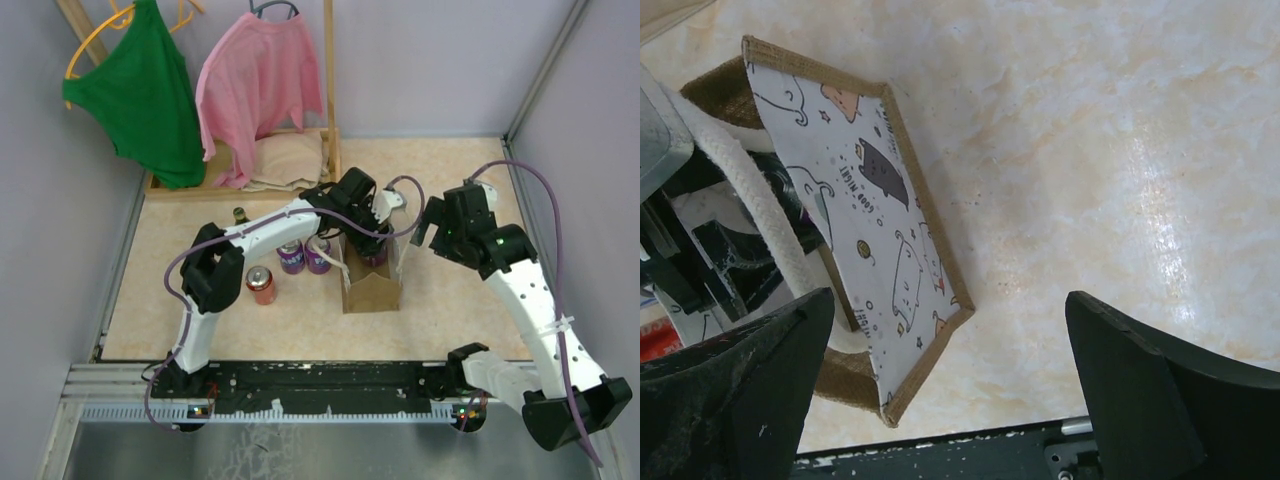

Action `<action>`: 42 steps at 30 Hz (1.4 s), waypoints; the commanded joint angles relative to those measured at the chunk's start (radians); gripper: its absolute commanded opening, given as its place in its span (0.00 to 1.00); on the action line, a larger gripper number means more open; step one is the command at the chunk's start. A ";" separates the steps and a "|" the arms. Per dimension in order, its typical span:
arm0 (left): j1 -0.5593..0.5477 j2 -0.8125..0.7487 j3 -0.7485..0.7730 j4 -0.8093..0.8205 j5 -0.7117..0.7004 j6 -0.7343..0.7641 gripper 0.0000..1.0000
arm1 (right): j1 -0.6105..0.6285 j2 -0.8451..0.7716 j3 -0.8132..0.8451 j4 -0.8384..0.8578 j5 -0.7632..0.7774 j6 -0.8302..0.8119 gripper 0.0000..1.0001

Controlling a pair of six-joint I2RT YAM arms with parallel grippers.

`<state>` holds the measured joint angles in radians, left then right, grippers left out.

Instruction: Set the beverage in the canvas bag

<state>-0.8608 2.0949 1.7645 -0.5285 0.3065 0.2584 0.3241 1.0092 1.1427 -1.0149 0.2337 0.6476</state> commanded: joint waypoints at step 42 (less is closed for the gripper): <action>0.186 -0.514 -0.124 0.114 -0.056 -0.135 0.85 | -0.009 -0.047 -0.034 0.052 -0.031 0.013 0.99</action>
<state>-0.8253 1.6466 1.6768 -0.3359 0.2047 0.2047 0.3241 0.9688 1.0927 -0.9993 0.2028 0.6586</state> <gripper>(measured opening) 0.847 0.990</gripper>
